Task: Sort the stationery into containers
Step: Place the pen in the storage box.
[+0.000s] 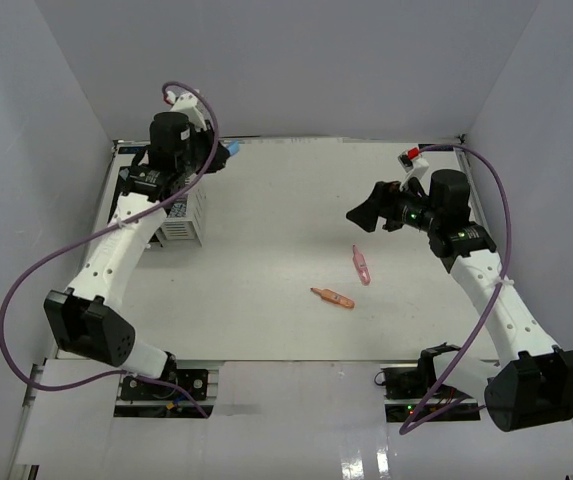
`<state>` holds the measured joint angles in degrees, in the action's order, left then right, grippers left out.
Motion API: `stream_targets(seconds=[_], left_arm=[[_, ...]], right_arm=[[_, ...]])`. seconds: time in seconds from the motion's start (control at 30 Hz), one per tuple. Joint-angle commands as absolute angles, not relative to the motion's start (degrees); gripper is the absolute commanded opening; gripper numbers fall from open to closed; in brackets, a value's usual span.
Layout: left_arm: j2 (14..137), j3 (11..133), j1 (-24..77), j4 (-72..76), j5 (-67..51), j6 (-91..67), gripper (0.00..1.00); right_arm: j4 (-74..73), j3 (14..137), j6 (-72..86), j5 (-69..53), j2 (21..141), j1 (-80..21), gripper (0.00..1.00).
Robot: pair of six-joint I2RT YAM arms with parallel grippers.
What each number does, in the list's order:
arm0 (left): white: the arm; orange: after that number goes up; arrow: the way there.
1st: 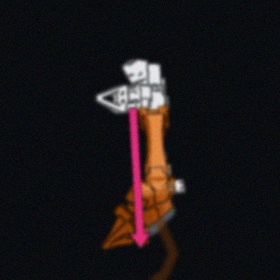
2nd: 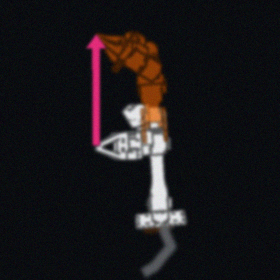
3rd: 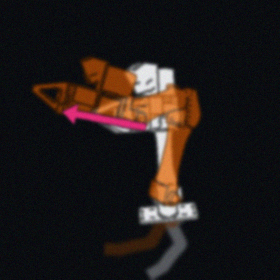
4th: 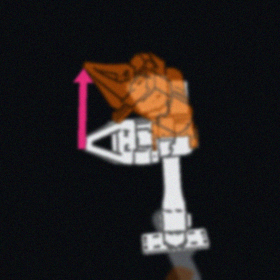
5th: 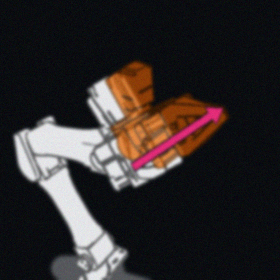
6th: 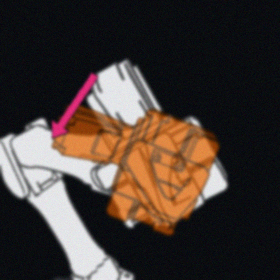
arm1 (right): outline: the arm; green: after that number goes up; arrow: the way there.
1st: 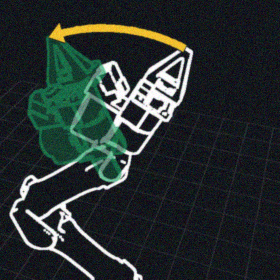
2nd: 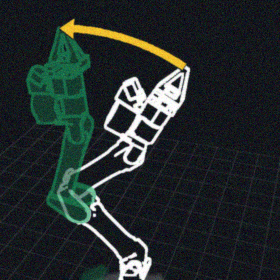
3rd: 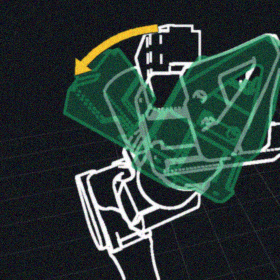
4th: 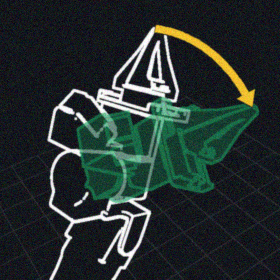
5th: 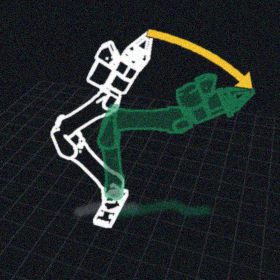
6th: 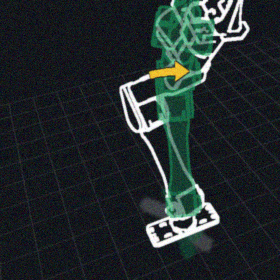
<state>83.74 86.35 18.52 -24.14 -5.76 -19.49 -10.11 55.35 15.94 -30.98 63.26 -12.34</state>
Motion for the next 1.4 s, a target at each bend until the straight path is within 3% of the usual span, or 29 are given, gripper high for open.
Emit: stream_targets(seconds=[0.0,0.27,0.53,0.87,1.1,1.27,1.37], left_arm=[[85.3,87.7,12.4,-39.5,8.1,-18.4,0.0],[85.7,87.4,-4.1,-43.1,8.3,-17.1,0.0],[88.5,89.1,-11.3,-47.1,7.0,-13.8,0.0],[100.4,98.6,-14.8,-50.5,4.1,-13.7,0.01],[104.6,103.3,-15.5,-54.7,1.9,-14.2,0.17],[104.5,103.6,-15.6,-55.3,1.5,-14.2,0.5],[103.5,103.6,-15.6,-54.8,0.7,-14.5,0.59]], right_arm=[[-15.7,55.4,13.1,-26.5,63.3,-12.2,0.9],[-16.8,55.1,12.7,-25.9,64.3,-14.1,0.9],[-17.4,54.8,11.8,-24.6,65.2,-16.6,0.9],[-17.6,54.2,11.0,-24.3,65.0,-16.8,0.9],[-19.2,54.0,10.0,-22.7,64.3,-16.8,0.9],[-19.4,54.0,9.8,-22.5,64.5,-16.8,0.9],[-19.7,54.1,9.9,-21.8,64.6,-16.8,0.9]])
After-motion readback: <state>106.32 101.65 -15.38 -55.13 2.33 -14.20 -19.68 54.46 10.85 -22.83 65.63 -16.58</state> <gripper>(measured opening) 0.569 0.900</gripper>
